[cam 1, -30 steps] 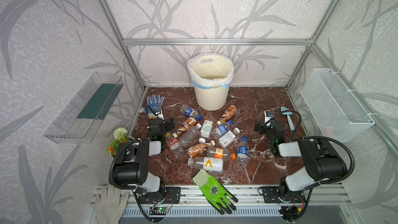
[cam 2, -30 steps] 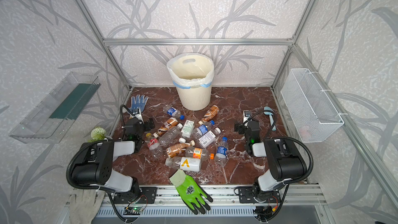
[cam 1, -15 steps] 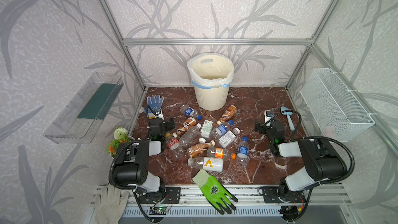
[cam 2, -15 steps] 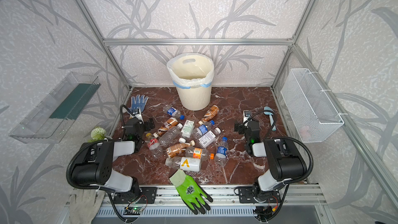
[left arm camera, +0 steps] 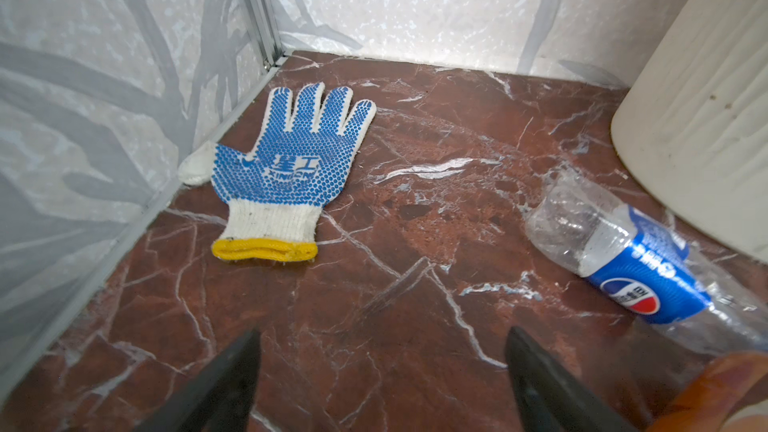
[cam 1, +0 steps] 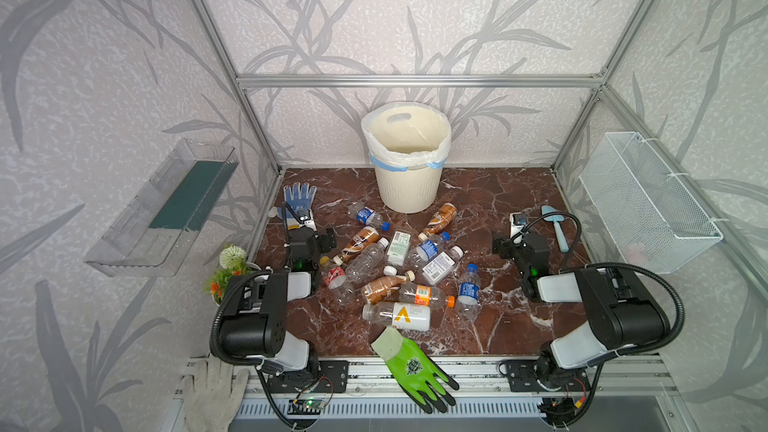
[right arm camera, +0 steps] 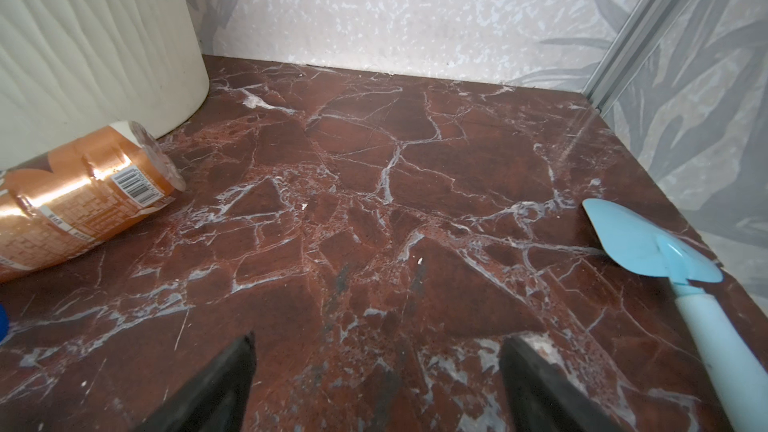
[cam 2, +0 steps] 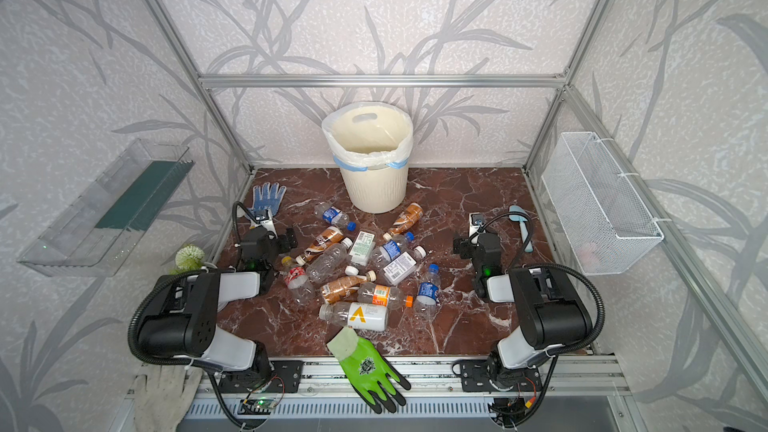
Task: Throw the plastic bottles in the bin
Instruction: 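Raise both arms from rest and move them toward the bottle pile, then lower the right gripper onto the blue-capped clear water bottle and grasp it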
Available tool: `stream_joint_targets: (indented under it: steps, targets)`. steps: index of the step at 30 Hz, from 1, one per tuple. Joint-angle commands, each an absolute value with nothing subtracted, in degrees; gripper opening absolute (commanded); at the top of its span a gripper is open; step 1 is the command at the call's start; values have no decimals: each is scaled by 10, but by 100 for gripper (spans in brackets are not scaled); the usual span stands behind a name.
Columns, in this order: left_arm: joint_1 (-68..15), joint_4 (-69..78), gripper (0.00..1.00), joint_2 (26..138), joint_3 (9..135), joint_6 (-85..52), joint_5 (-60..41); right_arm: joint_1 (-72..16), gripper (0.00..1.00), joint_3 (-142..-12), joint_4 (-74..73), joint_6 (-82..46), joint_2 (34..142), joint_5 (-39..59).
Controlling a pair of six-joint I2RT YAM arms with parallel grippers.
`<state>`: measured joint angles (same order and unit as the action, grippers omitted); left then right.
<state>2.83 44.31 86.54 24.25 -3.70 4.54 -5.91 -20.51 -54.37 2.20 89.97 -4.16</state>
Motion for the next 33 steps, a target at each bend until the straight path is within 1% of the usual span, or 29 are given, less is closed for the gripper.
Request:
stream_joint_targets:
  steps: [1,2,3,4,5,8,11,14,16,18,20,23,26,31,33]
  targets:
    - [27,461,80,868,234,-34,51,-55,86,-215,-550,23,903,-36]
    - [26,454,79,857,239,-36,64,-54,85,-217,-546,20,899,-37]
    - [27,414,78,838,253,-38,68,-53,85,-224,-520,14,885,-47]
    - [27,309,78,810,288,-46,73,-50,84,-241,-477,8,865,-50]
    - [27,258,73,796,315,-46,82,-47,82,-264,-408,5,842,-48]
    - [22,173,72,764,374,-79,95,-48,78,-319,-287,0,802,-61]
    - [8,80,71,753,440,-139,83,-48,77,-371,-161,-64,765,-60]
    - [-19,-35,71,751,519,-156,98,-56,74,-408,-51,-122,727,-35]
    - [-30,-100,71,745,560,-156,73,-70,73,-424,19,-144,696,-21]
    - [-38,-160,71,731,589,-156,59,-87,73,-441,102,-173,665,-24]
    - [-40,-214,71,718,615,-145,23,-109,72,-456,184,-206,635,-25]
    - [-40,-257,72,709,632,-109,-35,-179,71,-474,286,-247,599,-51]
    - [-42,-278,72,707,634,-85,-79,-245,71,-483,356,-299,583,-78]
    - [-42,-219,72,706,579,-93,-143,-331,69,-471,434,-413,586,-86]
    - [-42,-220,72,713,584,-100,-160,-357,69,-465,454,-443,591,-81]
